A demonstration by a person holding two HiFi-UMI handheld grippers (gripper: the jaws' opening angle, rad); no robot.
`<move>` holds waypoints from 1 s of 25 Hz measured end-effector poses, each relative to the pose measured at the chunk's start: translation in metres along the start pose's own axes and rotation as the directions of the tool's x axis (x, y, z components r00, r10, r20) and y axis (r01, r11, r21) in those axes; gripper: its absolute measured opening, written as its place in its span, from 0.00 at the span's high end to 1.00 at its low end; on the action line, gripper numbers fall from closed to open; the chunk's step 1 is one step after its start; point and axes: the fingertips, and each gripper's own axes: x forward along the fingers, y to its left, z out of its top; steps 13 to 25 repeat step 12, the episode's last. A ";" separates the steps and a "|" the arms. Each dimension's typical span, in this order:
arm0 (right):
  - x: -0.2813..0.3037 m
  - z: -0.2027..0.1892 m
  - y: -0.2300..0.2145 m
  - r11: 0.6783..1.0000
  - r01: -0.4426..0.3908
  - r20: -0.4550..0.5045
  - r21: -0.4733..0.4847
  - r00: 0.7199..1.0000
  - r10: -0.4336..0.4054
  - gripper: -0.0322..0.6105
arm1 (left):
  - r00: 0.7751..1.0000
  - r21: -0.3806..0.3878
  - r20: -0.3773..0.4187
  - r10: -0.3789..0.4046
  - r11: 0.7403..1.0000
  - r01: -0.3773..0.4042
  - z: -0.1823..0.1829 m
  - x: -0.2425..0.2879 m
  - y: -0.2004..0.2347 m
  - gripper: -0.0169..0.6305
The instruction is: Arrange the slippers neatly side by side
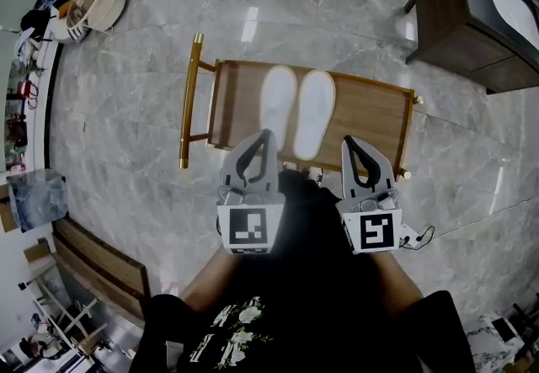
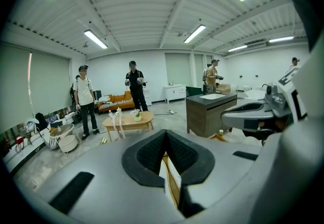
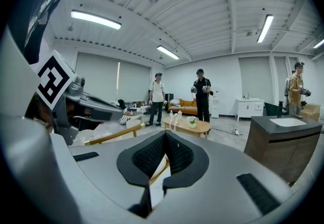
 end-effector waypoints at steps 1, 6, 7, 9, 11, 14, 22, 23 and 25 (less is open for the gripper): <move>0.000 0.000 0.001 1.000 -0.002 0.000 -0.001 1.000 0.002 0.95 | 1.000 -0.001 0.000 0.001 1.000 -0.001 0.000 -0.001 0.000 0.97; 0.002 -0.001 0.005 1.000 -0.014 0.007 -0.006 1.000 0.014 0.95 | 1.000 0.002 -0.004 0.006 1.000 -0.006 -0.005 -0.003 0.002 0.97; 0.002 -0.002 0.006 1.000 -0.017 0.003 -0.007 1.000 0.017 0.95 | 1.000 0.001 -0.006 0.007 1.000 -0.007 -0.006 -0.003 0.002 0.97; 0.003 -0.003 0.008 1.000 -0.020 -0.003 -0.009 1.000 0.020 0.95 | 1.000 -0.003 -0.008 0.008 1.000 -0.008 -0.007 -0.004 0.003 0.97; 0.004 -0.002 0.009 1.000 -0.022 -0.006 -0.012 1.000 0.022 0.95 | 1.000 -0.007 -0.008 0.009 1.000 -0.009 -0.008 -0.005 0.005 0.97; 0.005 -0.002 0.010 1.000 -0.023 -0.007 -0.015 1.000 0.023 0.95 | 1.000 -0.010 -0.008 0.009 1.000 -0.009 -0.008 -0.005 0.006 0.97; 0.005 -0.002 0.010 1.000 -0.023 -0.007 -0.015 1.000 0.023 0.95 | 1.000 -0.010 -0.008 0.009 1.000 -0.009 -0.008 -0.005 0.006 0.97; 0.005 -0.002 0.010 1.000 -0.023 -0.007 -0.015 1.000 0.023 0.95 | 1.000 -0.010 -0.008 0.009 1.000 -0.009 -0.008 -0.005 0.006 0.97; 0.005 -0.002 0.010 1.000 -0.023 -0.007 -0.015 1.000 0.023 0.95 | 1.000 -0.010 -0.008 0.009 1.000 -0.009 -0.008 -0.005 0.006 0.97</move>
